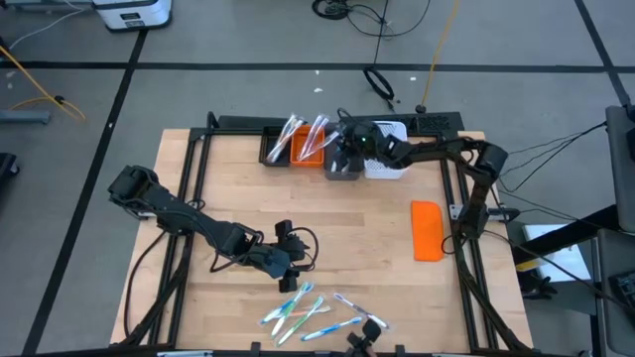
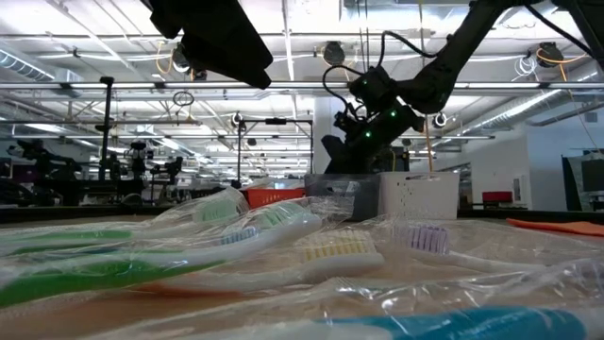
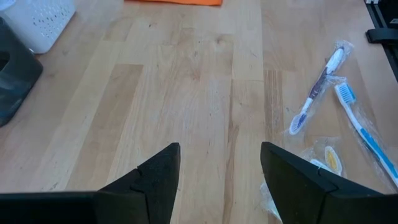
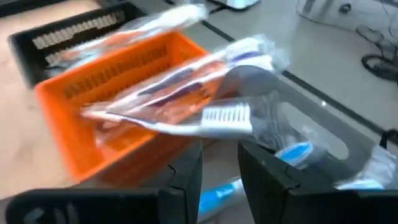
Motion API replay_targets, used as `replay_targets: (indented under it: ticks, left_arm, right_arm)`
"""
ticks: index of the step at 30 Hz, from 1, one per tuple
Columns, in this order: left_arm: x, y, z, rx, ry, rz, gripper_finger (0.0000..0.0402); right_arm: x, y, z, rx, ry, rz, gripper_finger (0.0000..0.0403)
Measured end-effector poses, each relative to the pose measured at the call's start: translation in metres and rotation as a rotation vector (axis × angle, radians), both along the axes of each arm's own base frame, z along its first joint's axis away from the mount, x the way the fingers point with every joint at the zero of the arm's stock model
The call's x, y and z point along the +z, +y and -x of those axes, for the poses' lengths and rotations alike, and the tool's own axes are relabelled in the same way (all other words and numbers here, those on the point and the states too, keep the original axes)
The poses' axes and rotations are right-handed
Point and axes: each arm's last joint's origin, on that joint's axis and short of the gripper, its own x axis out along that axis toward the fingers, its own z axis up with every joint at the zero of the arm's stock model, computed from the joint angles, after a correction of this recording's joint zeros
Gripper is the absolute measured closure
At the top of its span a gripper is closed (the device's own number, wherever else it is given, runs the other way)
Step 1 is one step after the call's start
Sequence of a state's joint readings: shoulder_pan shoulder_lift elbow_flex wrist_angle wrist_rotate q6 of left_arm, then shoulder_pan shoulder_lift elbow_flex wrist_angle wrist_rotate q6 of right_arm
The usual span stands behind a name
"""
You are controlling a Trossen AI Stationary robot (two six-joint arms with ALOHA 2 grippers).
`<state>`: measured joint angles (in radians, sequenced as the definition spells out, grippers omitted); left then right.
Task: Pick & Place Toothbrushes
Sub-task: Put the purple toothbrush into the orange bin
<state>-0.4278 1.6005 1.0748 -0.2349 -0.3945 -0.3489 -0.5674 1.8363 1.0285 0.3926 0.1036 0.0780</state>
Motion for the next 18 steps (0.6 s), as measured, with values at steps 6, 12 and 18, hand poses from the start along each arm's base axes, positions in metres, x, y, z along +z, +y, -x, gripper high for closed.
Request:
replay_targets:
  ticks: [6, 12, 18]
  left_arm:
    - [0.0, 0.0, 0.0, 0.0, 0.001, 0.0, 0.0176]
    - [-0.001, 0.0, 0.001, 0.0, 0.011, -0.005, 0.0176]
    - [-0.002, 0.001, 0.001, 0.002, 0.022, -0.008, 0.0176]
  right_arm:
    - [0.016, -0.007, -0.006, -0.013, -0.062, 0.026, 0.0308]
    - [0.013, -0.004, -0.005, -0.009, -0.016, -0.012, 0.0308]
    - [0.031, 0.021, -0.002, 0.139, 0.025, -0.112, 0.0308]
